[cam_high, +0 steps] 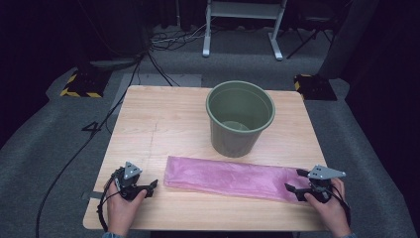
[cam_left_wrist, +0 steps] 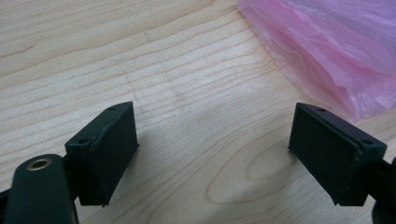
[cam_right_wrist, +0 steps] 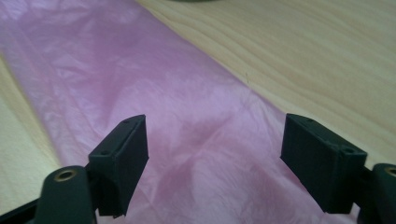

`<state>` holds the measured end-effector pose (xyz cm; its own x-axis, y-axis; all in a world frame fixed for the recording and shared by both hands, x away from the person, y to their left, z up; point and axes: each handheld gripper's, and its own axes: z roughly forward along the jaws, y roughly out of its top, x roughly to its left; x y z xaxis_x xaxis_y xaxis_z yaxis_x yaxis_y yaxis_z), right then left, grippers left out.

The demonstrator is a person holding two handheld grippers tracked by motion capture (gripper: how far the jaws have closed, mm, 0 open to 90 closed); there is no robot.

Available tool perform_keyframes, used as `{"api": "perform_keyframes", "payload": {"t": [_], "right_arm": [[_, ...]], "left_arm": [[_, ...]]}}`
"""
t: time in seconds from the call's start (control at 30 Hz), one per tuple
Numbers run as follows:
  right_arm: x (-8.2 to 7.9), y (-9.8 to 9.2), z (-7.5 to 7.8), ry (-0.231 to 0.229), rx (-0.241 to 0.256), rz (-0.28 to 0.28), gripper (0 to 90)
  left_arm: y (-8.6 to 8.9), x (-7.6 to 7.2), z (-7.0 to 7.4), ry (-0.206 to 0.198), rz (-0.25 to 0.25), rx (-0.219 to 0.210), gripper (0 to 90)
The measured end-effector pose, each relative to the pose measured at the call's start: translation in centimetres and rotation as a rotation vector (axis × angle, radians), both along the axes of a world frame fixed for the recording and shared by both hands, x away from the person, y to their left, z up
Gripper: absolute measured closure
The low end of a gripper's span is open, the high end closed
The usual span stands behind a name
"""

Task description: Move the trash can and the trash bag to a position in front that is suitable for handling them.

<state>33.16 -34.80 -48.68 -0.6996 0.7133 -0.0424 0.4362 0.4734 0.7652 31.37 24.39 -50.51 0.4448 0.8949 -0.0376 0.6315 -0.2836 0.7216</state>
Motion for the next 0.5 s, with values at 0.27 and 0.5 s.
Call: {"api": "perform_keyframes", "payload": {"t": [0.27,0.5], "right_arm": [[1.2,2.2,2.7,0.026,-0.043,0.116,15.2],[2.7,6.7,3.4,0.051,-0.077,0.242,15.7]], "left_arm": [[-0.1,0.0,0.0,-0.002,-0.007,0.017,15.3],[-0.1,0.0,0.0,0.0,-0.007,0.023,15.2]]}}
